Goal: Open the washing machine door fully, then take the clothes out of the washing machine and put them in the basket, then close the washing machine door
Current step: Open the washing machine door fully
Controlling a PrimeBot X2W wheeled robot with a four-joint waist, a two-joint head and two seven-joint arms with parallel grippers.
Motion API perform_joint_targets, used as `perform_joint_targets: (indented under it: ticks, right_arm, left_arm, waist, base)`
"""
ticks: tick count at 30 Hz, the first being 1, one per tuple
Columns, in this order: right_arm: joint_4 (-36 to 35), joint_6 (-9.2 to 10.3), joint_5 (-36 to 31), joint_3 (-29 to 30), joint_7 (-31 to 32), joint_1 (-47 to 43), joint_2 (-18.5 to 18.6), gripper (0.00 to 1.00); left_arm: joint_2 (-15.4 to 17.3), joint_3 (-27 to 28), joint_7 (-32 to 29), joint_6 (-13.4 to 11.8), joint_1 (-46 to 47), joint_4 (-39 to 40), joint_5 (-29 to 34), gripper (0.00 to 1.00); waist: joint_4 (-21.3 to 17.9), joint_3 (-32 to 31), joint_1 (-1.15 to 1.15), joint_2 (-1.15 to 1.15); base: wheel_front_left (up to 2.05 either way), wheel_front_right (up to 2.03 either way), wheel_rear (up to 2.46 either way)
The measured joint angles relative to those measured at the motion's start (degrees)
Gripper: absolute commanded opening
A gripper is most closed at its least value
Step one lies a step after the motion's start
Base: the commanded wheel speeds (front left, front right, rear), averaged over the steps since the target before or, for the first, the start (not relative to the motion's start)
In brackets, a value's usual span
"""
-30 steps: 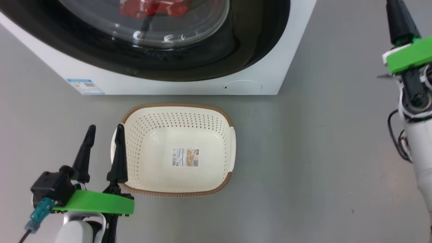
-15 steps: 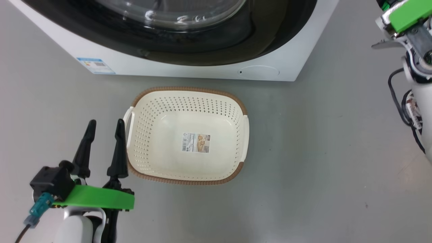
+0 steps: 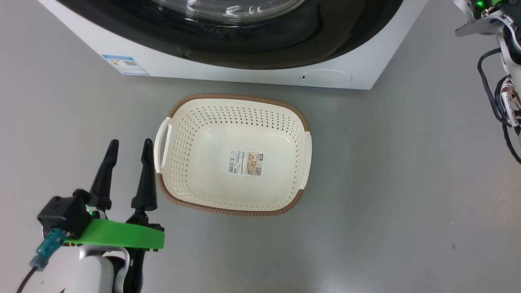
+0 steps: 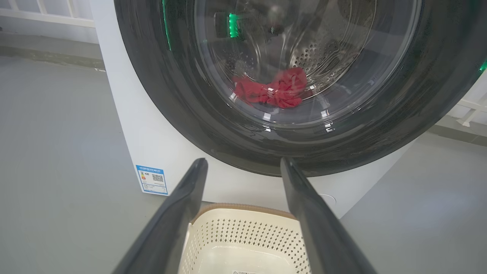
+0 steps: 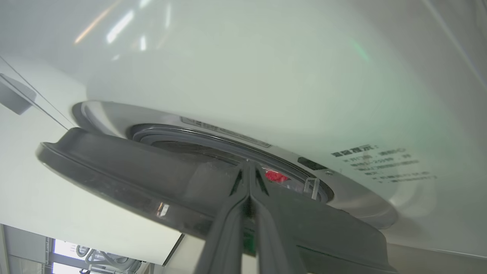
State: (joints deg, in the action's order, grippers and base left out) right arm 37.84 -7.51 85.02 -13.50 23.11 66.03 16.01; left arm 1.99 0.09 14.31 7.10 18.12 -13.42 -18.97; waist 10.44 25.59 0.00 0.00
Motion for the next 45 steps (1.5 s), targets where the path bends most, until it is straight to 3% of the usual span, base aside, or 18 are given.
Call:
perform_joint_targets:
  ticks: [26,45]
  right_arm:
    - [8.1,0.34,4.3,-0.6,9.5,4.6,-0.6,0.00]
    - [-0.3,0.46,6.9,-4.2,19.1,-10.1,-3.6,0.00]
  left_arm:
    - [-0.2,0.3,0.0,0.1,1.1,-1.6,-1.2,1.00]
    - [-0.2,1.5,0.0,0.1,-2.1,-2.7,-0.5,1.00]
  waist:
    - [1.8,-0.1,0.00,0.00]
    - [0.1,-8.2,0.00,0.00]
  base:
    - [0.00,0.00,0.00]
    - [0.00,0.00,0.00]
